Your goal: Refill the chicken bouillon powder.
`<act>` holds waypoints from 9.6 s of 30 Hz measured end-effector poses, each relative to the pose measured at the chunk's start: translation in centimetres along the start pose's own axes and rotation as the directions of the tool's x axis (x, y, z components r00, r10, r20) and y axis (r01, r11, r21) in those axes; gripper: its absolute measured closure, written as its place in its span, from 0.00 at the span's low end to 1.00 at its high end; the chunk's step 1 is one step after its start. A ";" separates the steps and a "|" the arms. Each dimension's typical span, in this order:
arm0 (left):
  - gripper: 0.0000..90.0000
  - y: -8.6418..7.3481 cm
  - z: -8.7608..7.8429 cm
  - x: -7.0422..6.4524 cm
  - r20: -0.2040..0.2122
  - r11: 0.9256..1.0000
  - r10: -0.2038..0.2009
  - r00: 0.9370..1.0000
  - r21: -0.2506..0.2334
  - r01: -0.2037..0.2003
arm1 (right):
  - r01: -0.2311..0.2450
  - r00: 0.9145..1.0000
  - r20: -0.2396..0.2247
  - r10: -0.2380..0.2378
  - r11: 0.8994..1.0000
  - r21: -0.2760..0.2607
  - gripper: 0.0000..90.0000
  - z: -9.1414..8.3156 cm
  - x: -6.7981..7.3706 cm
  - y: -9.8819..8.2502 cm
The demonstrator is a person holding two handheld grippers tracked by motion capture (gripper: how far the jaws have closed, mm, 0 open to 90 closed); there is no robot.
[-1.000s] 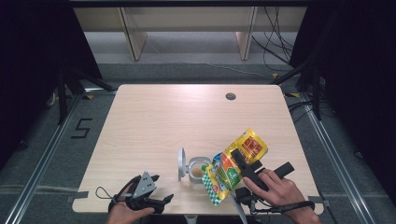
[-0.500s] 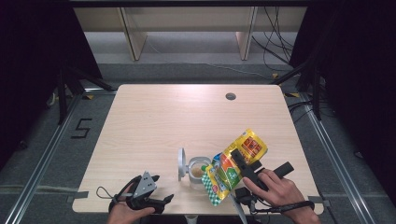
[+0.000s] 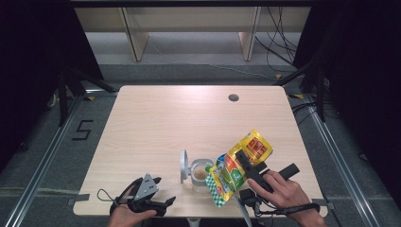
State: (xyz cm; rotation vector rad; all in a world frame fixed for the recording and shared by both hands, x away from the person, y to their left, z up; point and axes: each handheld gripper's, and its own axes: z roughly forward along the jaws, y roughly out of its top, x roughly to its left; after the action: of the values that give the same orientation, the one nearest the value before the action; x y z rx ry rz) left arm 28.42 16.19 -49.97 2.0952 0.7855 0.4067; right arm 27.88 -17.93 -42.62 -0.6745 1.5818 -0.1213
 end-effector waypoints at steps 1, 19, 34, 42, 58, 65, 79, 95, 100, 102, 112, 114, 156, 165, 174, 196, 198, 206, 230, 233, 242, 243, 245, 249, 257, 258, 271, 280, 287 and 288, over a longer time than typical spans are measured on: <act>0.19 0.0 0.0 0.0 0.001 1.000 0.003 1.000 0.001 -0.003 | 0.002 1.000 -0.001 -0.002 1.000 0.000 0.51 0.0 0.0 0.0; 0.19 0.1 -0.2 0.0 -0.003 1.000 -0.007 1.000 -0.005 0.007 | -0.004 1.000 -0.008 0.004 1.000 -0.006 0.51 0.1 0.1 0.1; 0.19 0.1 -0.1 -0.1 -0.006 1.000 0.002 1.000 -0.001 -0.002 | 0.016 1.000 0.002 -0.016 1.000 -0.006 0.51 -0.2 -0.1 0.3; 0.19 0.1 -0.1 -0.1 0.000 1.000 -0.006 1.000 -0.008 0.006 | 0.016 1.000 0.003 -0.016 1.000 -0.005 0.52 -0.3 -0.3 0.3; 0.19 0.1 -0.1 0.0 0.003 1.000 -0.003 1.000 -0.010 0.003 | 0.015 1.000 0.007 -0.015 1.000 -0.011 0.52 -0.2 -0.2 0.3; 0.19 0.1 -0.2 0.1 -0.005 1.000 0.026 1.000 0.000 -0.026 | 0.020 1.000 0.006 -0.020 1.000 -0.005 0.52 -0.3 -0.3 0.2; 0.19 0.0 -0.3 0.0 -0.006 1.000 0.016 1.000 0.015 -0.016 | 0.023 1.000 0.004 -0.022 1.000 -0.012 0.54 -0.2 -0.3 0.2; 0.20 0.1 -0.2 -0.1 -0.005 1.000 -0.001 1.000 -0.005 0.001 | 0.037 0.999 0.019 -0.037 0.999 -0.006 0.54 -0.4 -0.4 0.4; 0.20 0.1 -0.2 -0.1 -0.007 1.000 -0.003 1.000 -0.010 0.003 | 0.045 0.999 0.023 -0.045 0.999 0.001 0.54 -0.4 -0.4 0.4; 0.20 0.1 -0.2 0.0 -0.011 1.000 0.008 1.000 -0.001 -0.008 | 0.048 0.999 0.022 -0.048 0.999 0.000 0.54 -0.3 -0.4 0.3; 0.20 0.1 -0.3 -0.1 -0.013 1.000 0.002 1.000 -0.007 -0.002 | 0.055 0.998 0.036 -0.055 0.998 0.006 0.54 -0.5 -0.5 0.3; 0.20 0.1 -0.3 -0.1 -0.013 1.000 -0.001 1.000 -0.008 0.001 | 0.056 0.998 0.010 -0.056 0.998 0.008 0.54 -0.4 -0.5 0.3; 0.20 0.1 -0.4 0.0 -0.011 1.000 0.002 1.000 -0.005 -0.002 | 0.058 0.998 0.010 -0.058 0.998 0.002 0.57 -0.5 -0.5 0.0; 0.20 0.1 -0.3 -0.1 -0.012 1.000 -0.002 1.000 -0.016 0.002 | 0.057 0.998 0.035 -0.057 0.998 0.007 0.57 -0.6 -0.5 -0.1; 0.20 0.1 -0.3 0.0 -0.012 1.000 0.006 1.000 -0.004 -0.006 | 0.052 0.998 0.038 -0.053 0.999 0.009 0.57 -0.6 -0.4 -0.1; 0.20 0.1 -0.4 0.1 -0.014 1.000 0.014 1.000 0.001 -0.014 | 0.054 0.998 0.017 -0.054 0.999 -0.009 0.57 -0.8 -0.8 0.2; 0.20 0.1 -0.4 0.1 -0.014 1.000 0.011 1.000 0.000 -0.011 | 0.064 0.998 0.014 -0.064 0.998 -0.015 0.57 -0.8 -0.8 0.3; 0.20 0.1 -0.4 0.1 -0.009 1.000 0.007 1.000 -0.002 -0.007 | 0.058 0.998 0.041 -0.057 0.998 -0.014 0.57 -1.1 -0.9 0.5; 0.20 0.1 -0.4 0.1 -0.006 1.000 0.024 1.000 0.008 -0.024 | 0.057 0.998 0.038 -0.057 0.998 -0.008 0.58 -1.0 -0.8 0.2; 0.20 0.1 -0.3 0.0 -0.012 1.000 0.003 1.000 -0.001 -0.003 | 0.056 0.998 0.040 -0.055 0.998 -0.010 0.58 -1.0 -0.7 0.2; 0.20 0.1 -0.4 0.0 -0.008 1.000 0.008 1.000 -0.005 -0.008 | 0.057 0.998 0.035 -0.057 0.998 -0.005 0.59 -0.9 -0.6 0.0; 0.20 0.2 -0.4 0.1 -0.014 1.000 0.015 1.000 -0.005 -0.015 | 0.057 0.998 0.036 -0.056 0.998 -0.004 0.59 -0.9 -0.6 0.0; 0.20 0.2 -0.4 0.1 -0.016 1.000 0.020 1.000 -0.001 -0.020 | 0.063 0.997 0.033 -0.063 0.998 -0.004 0.59 -0.9 -0.7 0.0; 0.20 0.2 -0.3 0.1 -0.008 1.000 0.012 1.000 -0.004 -0.012 | 0.059 0.998 0.032 -0.058 0.998 -0.009 0.59 -0.9 -0.7 0.0; 0.20 0.1 -0.4 0.1 -0.009 1.000 0.012 1.000 -0.006 -0.012 | 0.047 0.998 0.037 -0.047 0.999 -0.006 0.59 -1.0 -0.7 -0.2; 0.20 0.1 -0.3 0.1 -0.009 1.000 0.006 1.000 -0.007 -0.007 | 0.047 0.999 0.021 -0.047 0.999 -0.008 0.59 -0.9 -0.8 -0.2; 0.20 0.2 -0.4 0.1 -0.011 1.000 0.012 1.000 0.004 -0.012 | 0.043 0.998 0.038 -0.043 0.999 -0.010 0.59 -1.1 -0.8 -0.2; 0.20 0.2 -0.3 -0.1 -0.012 1.000 -0.011 1.000 -0.025 0.011 | 0.049 0.998 0.037 -0.048 0.999 -0.013 0.59 -1.1 -0.8 -0.2; 0.20 0.2 -0.3 0.0 -0.008 1.000 -0.009 1.000 -0.012 0.009 | 0.042 0.998 0.042 -0.041 0.999 -0.016 0.59 -1.1 -0.9 -0.3; 0.20 0.2 -0.3 0.0 -0.009 1.000 -0.011 1.000 -0.016 0.011 | 0.050 0.998 0.042 -0.049 0.999 -0.014 0.59 -1.1 -1.0 -0.3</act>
State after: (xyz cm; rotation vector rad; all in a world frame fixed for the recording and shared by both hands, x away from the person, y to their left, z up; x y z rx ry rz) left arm 28.30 16.31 -49.66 2.0743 0.7967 0.4160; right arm 26.97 -18.05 -41.48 -0.7239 1.5279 -0.1314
